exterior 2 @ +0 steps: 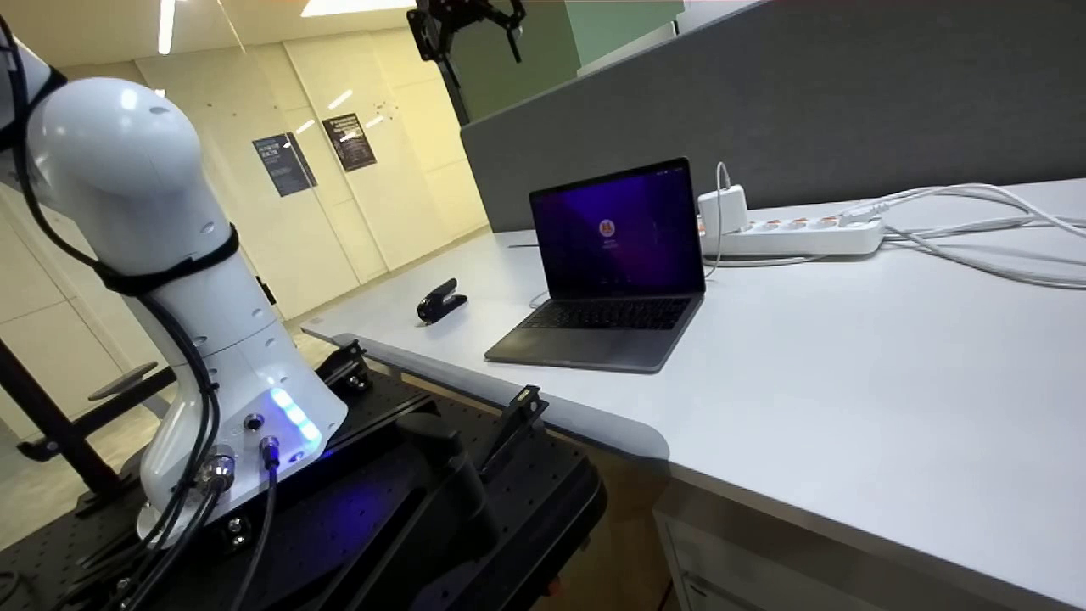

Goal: Close the MacBook

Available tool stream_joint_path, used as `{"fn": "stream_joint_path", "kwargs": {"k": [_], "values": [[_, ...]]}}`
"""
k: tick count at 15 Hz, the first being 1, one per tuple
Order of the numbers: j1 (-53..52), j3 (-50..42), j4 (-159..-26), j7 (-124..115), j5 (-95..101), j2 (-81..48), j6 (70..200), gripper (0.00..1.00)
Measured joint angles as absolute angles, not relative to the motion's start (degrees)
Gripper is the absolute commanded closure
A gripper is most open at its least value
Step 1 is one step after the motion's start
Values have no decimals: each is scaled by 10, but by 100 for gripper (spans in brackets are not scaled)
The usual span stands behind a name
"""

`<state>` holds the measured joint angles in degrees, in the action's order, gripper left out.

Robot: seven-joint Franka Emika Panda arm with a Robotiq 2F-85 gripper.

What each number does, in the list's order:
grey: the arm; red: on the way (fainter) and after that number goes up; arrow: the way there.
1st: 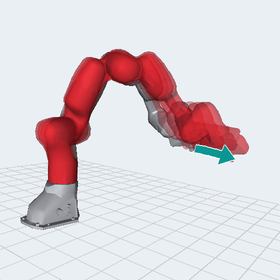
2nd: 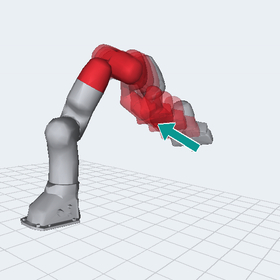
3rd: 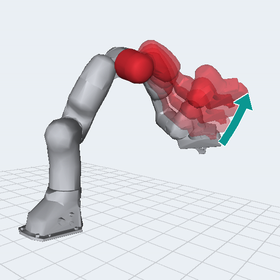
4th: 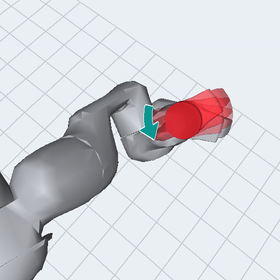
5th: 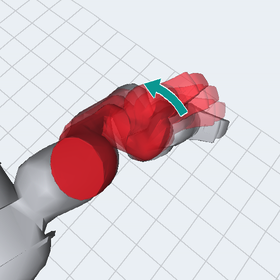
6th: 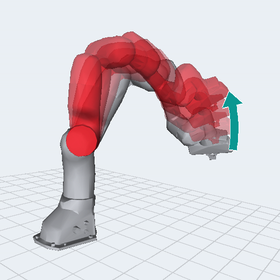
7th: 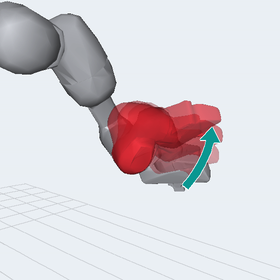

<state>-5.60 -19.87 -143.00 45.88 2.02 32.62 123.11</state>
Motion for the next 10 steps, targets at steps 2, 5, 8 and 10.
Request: {"fn": "stream_joint_path", "kwargs": {"k": [2, 5, 8, 10], "values": [[-54, -196, -1429, 460, 19, 324, 1230, 0], [-37, -187, -1430, 462, 19, 313, 1235, 0], [-14, -186, -1422, 462, 19, 274, 1267, 0], [-2, -186, -1410, 461, 11, 238, 1289, 0]]}}
